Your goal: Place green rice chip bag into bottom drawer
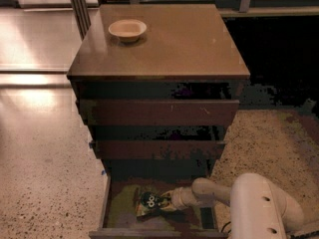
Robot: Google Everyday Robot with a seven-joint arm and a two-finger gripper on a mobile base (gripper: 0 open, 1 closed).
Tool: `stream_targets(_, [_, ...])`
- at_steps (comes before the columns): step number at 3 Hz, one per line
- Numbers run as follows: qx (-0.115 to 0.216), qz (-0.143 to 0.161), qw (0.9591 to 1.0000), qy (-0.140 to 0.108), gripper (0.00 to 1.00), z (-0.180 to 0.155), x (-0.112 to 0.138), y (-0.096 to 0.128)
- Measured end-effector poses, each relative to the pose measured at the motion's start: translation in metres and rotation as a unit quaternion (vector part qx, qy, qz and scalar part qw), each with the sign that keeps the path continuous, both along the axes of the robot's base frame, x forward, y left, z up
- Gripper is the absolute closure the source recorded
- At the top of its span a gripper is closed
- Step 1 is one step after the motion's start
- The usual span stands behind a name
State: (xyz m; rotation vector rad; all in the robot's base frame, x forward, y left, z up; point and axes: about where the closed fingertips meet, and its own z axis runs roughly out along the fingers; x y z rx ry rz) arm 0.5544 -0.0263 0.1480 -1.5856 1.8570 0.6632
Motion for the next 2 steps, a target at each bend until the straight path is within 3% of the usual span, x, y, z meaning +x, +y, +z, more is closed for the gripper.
stream_targets(1, [0.0,0.0,1.0,0.0,0.11,0.0,0.0,0.0])
stream_targets(2, [0.0,0.0,1.0,0.0,0.0,-0.0001,-0.0001,0.0001])
